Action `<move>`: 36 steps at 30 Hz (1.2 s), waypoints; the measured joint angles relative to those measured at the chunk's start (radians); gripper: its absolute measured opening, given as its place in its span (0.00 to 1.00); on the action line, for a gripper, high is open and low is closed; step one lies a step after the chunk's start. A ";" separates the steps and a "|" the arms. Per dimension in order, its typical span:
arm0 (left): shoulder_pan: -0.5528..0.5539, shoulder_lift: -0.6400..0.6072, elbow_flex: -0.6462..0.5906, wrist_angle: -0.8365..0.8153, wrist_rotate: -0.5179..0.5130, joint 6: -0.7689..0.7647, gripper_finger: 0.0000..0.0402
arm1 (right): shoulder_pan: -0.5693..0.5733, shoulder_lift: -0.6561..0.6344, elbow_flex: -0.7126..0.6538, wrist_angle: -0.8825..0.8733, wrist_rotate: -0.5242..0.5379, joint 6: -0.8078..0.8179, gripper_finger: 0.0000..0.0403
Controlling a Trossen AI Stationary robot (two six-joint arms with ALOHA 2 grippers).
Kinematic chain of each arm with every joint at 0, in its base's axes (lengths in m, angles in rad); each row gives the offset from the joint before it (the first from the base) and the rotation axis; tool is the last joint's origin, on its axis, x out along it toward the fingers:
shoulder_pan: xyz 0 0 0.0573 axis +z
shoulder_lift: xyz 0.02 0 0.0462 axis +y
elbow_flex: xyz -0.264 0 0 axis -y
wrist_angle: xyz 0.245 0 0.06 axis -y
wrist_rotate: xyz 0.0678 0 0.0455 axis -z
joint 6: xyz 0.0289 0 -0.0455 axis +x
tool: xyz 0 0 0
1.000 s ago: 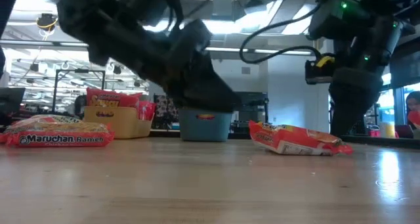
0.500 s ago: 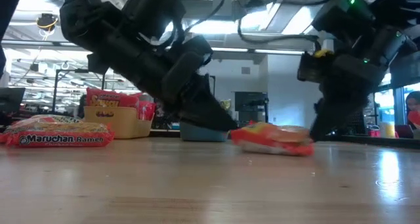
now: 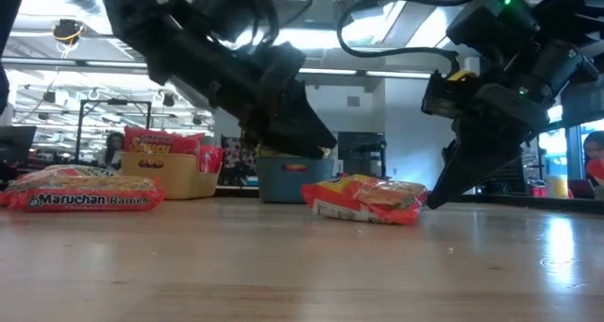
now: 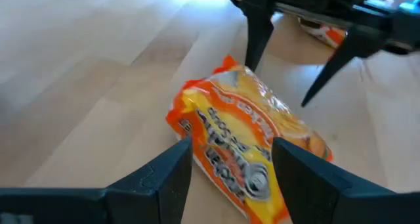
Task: Sort Maruchan noodles
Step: Put the yellow noodle pack into the white bin
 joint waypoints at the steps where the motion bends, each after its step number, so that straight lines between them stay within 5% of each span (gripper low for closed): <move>1: 0.015 0.009 0.001 0.007 0.028 -0.011 0.51 | 0.000 0.000 0.000 0.000 0.003 0.001 0.71; 10: 0.094 0.101 0.044 -0.004 0.184 -0.127 0.65 | 0.000 0.100 0.003 0.099 0.011 -0.004 0.71; 22: 0.124 0.208 0.106 0.005 0.347 -0.255 0.66 | 0.001 0.134 0.003 0.172 0.005 -0.023 0.71; 36: 0.116 0.203 0.104 0.087 0.414 -0.245 0.49 | 0.001 0.138 -0.001 0.232 0.026 -0.064 0.71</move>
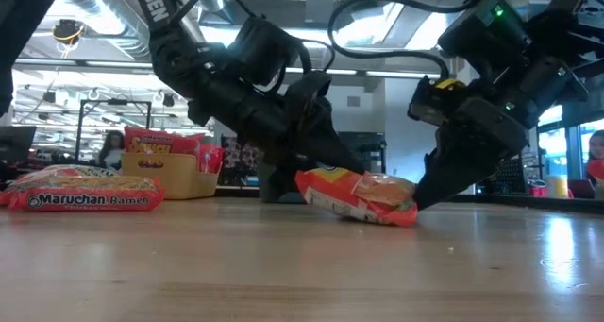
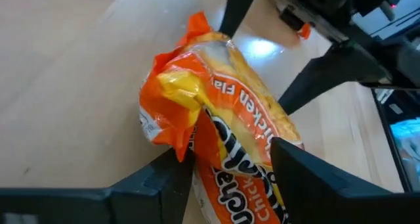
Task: Sort Maruchan noodles
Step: Put the yellow noodle pack into the white bin
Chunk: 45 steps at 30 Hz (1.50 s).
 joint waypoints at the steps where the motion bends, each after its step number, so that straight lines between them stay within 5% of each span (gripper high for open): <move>1: 0.000 0.000 0.000 0.007 0.000 0.005 0.47 | 0.000 0.000 0.000 0.001 0.002 -0.001 0.71; 24: 0.001 -0.002 0.000 0.043 -0.018 0.100 0.02 | -0.001 -0.047 0.002 -0.080 -0.050 0.010 0.71; 38: -0.032 -0.055 0.000 0.022 -0.017 0.208 0.00 | -0.001 -0.227 0.002 -0.385 -0.049 0.064 0.71; 45: -0.098 -0.215 0.000 -0.185 -0.081 0.408 0.00 | -0.001 -0.231 0.002 -0.385 -0.049 0.065 0.71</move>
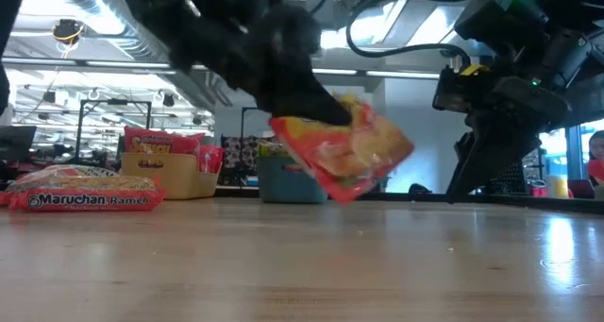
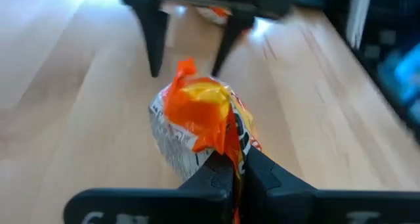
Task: Sort Maruchan noodles
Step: Put the yellow noodle pack into the white bin
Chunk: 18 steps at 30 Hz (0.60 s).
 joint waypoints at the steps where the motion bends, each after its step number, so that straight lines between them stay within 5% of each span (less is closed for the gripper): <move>1: -0.010 -0.022 0.000 -0.039 -0.004 0.050 0.00 | 0.000 0.000 0.000 0.000 0.000 0.000 0.71; 6: -0.070 -0.134 0.000 -0.186 -0.026 0.183 0.00 | 0.000 0.000 0.000 0.004 0.000 0.000 0.71; 18: -0.188 -0.396 0.000 -0.586 -0.157 0.119 0.00 | 0.000 0.000 0.000 0.024 0.001 -0.003 0.71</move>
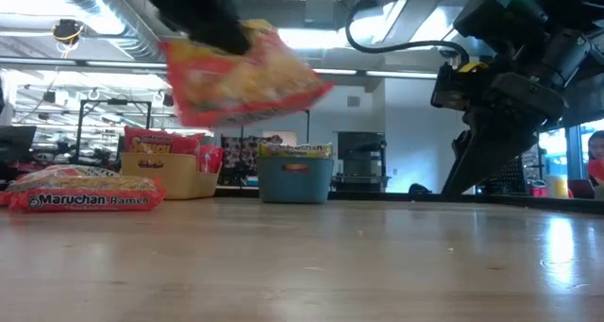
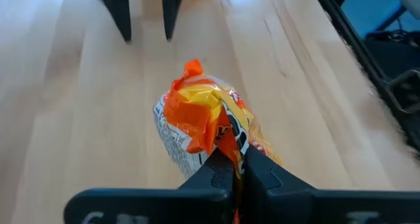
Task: Sort Maruchan noodles
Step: Put the yellow noodle pack into the white bin
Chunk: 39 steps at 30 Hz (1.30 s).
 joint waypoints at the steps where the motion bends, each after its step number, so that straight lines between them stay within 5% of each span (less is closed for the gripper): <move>1: -0.009 -0.020 0.000 -0.034 0.000 -0.022 0.00 | 0.000 0.000 0.000 0.000 0.000 0.000 0.71; 18: -0.226 -0.261 0.000 -0.480 -0.157 -0.330 0.00 | 0.000 0.000 0.000 0.008 0.027 -0.008 0.71; 30: -0.426 -0.270 0.008 -0.675 -0.128 -0.695 0.00 | 0.000 0.001 0.000 0.004 0.049 -0.028 0.71; 39: -0.581 -0.235 0.174 -0.870 -0.148 -0.927 0.00 | 0.000 0.001 0.000 0.003 0.070 -0.033 0.71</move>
